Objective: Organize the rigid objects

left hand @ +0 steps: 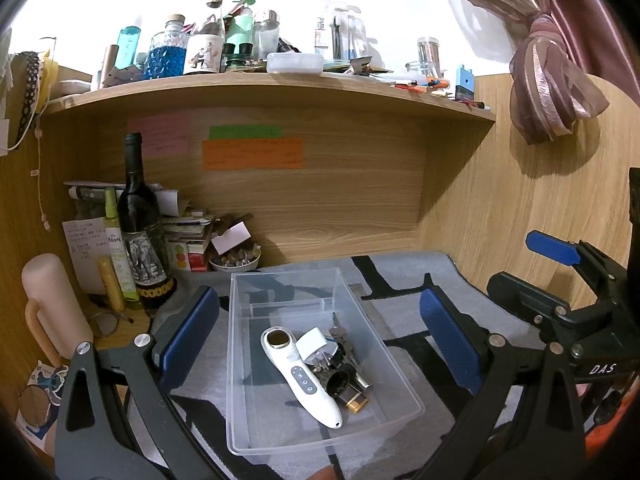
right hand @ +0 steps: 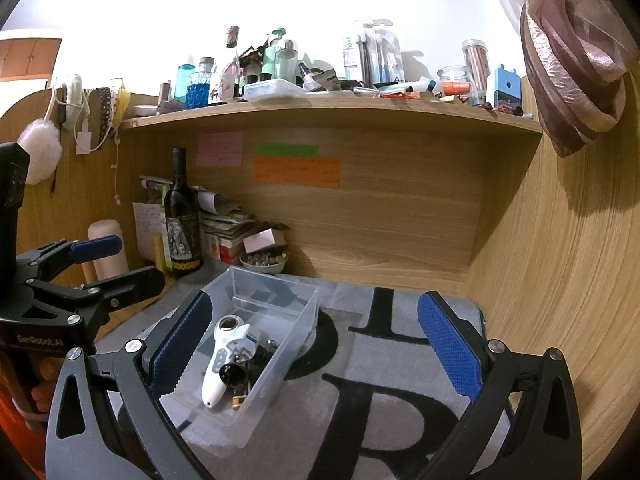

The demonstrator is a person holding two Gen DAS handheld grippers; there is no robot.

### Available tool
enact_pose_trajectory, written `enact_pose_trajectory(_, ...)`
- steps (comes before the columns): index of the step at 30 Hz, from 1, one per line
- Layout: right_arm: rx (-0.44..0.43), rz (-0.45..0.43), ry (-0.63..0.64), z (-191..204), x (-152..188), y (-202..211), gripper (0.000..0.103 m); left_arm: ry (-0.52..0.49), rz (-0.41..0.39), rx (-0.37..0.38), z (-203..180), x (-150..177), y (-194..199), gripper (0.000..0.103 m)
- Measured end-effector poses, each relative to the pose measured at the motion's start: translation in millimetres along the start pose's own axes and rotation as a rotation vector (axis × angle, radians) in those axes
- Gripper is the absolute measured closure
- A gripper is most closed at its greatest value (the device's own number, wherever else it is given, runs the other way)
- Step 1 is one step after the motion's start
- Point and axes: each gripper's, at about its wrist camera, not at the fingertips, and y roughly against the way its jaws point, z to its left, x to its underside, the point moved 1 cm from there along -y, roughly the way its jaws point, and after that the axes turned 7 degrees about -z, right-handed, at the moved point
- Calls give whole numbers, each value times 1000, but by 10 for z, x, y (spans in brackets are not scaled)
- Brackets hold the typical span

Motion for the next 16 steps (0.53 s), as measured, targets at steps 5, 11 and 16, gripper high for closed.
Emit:
enact_pose_trajectory(5, -1, 2, 2, 5, 2, -4, 0, 1, 5, 9, -8, 3, -5, 1)
enact_pose_trajectory(11, -12, 8, 8, 3, 17, -36, 0, 2, 11, 18, -8, 11, -19, 1)
enact_pose_trajectory(16, -19, 19, 10, -2, 34, -79, 0, 6, 15, 22, 6, 25, -37, 1)
